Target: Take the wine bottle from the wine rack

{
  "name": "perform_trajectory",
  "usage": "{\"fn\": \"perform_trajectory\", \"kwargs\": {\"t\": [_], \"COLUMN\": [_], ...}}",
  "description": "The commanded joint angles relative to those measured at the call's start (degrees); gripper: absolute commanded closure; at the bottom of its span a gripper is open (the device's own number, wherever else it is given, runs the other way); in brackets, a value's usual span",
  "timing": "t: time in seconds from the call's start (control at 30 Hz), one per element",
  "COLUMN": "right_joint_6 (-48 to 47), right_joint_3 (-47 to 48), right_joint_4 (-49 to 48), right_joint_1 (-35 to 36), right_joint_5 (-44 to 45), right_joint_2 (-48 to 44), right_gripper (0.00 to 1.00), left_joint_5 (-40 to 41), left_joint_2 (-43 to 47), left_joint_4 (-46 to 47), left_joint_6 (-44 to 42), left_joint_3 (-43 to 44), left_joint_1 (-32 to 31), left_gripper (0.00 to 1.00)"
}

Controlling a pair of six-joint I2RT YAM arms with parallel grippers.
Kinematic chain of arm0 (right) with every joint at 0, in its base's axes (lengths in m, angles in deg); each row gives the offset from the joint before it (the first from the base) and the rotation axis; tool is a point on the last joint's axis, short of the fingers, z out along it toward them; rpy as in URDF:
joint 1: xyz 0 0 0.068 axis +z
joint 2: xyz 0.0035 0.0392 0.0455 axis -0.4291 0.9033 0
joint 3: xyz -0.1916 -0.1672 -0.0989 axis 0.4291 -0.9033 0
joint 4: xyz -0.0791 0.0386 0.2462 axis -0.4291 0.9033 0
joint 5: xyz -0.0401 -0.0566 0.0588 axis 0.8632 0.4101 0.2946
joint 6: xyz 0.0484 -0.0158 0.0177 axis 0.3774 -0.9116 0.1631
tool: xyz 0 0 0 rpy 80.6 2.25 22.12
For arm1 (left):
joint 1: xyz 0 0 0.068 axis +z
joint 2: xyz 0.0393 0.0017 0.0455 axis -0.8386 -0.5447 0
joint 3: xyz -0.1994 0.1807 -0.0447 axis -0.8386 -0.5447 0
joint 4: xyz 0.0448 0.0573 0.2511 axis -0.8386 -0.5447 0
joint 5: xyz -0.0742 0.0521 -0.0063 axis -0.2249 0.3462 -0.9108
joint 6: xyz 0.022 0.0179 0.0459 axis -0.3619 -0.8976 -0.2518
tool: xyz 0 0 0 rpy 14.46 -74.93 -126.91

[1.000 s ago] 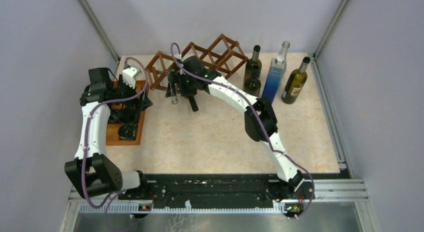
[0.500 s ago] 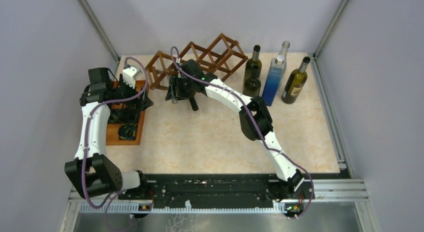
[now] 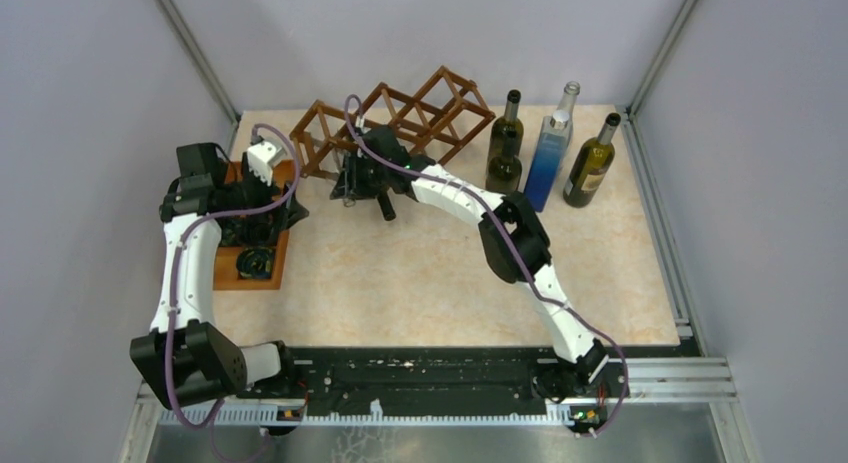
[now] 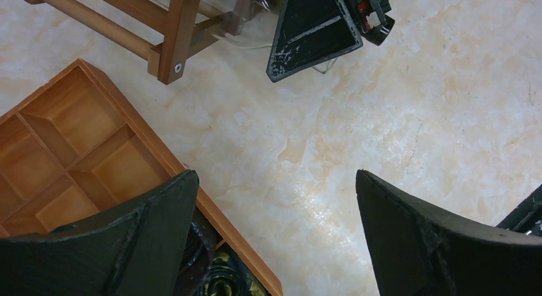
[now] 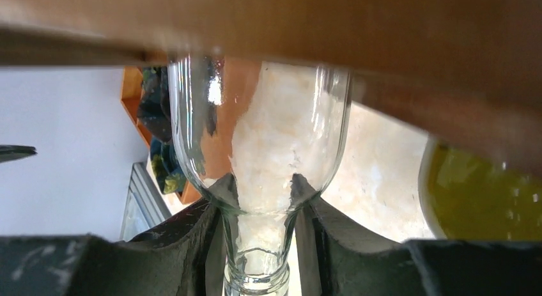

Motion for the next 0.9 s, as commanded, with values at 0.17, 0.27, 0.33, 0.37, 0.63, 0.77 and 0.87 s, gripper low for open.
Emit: {"fn": "perform_trajectory", "kwargs": {"t": [0.17,0.27,0.33,0.37,0.63,0.77,0.87], "right_joint_6": [1.60,1.47,1.46,1.38,0.77,-0.20,-0.17], "right_joint_3": [-16.24,-22.41,-26.83,-29.24,-43.61,-46.85,-49.07], "right_joint_4": [-10.02,-10.15,-11.14,-11.73,-13.19,-11.04,-10.27], "right_joint_1": [1.90,2.92,3.67,4.02,5.30,6.16,6.69], "right_joint_5": [2.78,3.24,3.41,3.39,1.53,-0.33,-1.14], "right_joint_2": [-16.26,-20.86,-24.17,-25.98,-39.18,-43.49,-46.30], "right_gripper": [1.00,1.00,1.00,1.00,1.00,1.00,1.00], "left_joint_5": [-6.38,-7.74,-9.07,-9.91,-12.24,-11.00,-9.46], "left_joint_2": [5.81,7.67,8.69,9.35,15.08,16.57,18.10], "left_joint_4": [0.04,0.13,-0.59,-1.27,-7.74,-6.69,-2.72], "left_joint_6": [-10.91,-16.59,-21.83,-24.86,-56.85,-63.92,-65.51], "left_joint_3": [-4.73,-6.40,-7.16,-7.58,-12.79,-14.39,-16.62], "left_joint_1": [0.31,0.30,0.29,0.29,-0.20,-2.15,-5.82], "left_gripper": [0.01,0.01,0.01,0.01,0.01,0.01,0.01]}}
